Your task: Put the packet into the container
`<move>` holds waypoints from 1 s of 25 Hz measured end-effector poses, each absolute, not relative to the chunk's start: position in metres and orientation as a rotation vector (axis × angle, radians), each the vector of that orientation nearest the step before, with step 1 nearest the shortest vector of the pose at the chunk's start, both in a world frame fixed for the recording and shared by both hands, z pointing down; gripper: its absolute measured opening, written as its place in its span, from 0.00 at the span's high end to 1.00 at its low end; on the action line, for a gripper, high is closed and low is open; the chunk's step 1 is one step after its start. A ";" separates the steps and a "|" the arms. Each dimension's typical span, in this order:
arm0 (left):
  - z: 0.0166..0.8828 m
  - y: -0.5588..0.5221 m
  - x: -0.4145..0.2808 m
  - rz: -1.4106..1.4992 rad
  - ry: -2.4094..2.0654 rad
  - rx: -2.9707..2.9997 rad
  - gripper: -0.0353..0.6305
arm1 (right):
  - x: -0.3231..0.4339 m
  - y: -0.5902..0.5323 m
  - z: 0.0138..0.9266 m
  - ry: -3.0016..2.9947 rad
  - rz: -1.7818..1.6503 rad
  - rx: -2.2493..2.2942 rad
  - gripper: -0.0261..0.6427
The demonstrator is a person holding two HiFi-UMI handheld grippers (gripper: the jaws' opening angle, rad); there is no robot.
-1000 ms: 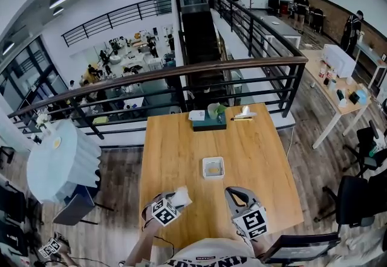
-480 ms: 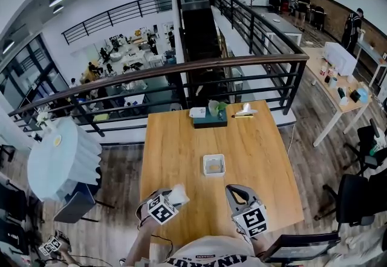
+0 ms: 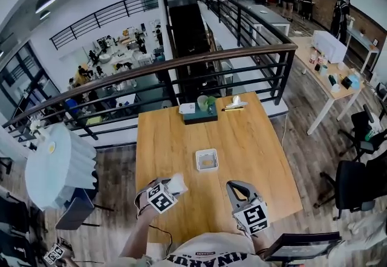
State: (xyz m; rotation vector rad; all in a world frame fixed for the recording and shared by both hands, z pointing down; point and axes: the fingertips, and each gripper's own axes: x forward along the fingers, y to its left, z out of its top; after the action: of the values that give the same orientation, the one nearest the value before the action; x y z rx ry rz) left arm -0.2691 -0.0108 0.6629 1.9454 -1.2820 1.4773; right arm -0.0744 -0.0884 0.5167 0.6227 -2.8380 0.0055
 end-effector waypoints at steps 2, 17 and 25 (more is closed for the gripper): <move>0.663 -0.025 -0.267 1.505 -1.260 1.969 0.51 | -0.062 -0.093 0.520 -2.824 0.018 0.673 0.95; 0.689 -0.119 -0.225 1.663 -1.037 2.132 0.51 | 0.029 -0.101 0.534 -2.678 0.107 1.032 0.95; 0.738 -0.171 -0.222 1.743 -0.934 2.115 0.51 | 0.067 -0.099 0.542 -2.599 0.146 1.167 0.95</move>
State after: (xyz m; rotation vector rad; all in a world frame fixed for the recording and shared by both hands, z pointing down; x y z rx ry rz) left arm -0.2221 -0.1712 0.7380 2.1154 -0.9337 1.7433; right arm 0.0665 -0.0985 0.5422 1.1669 -2.5995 0.1460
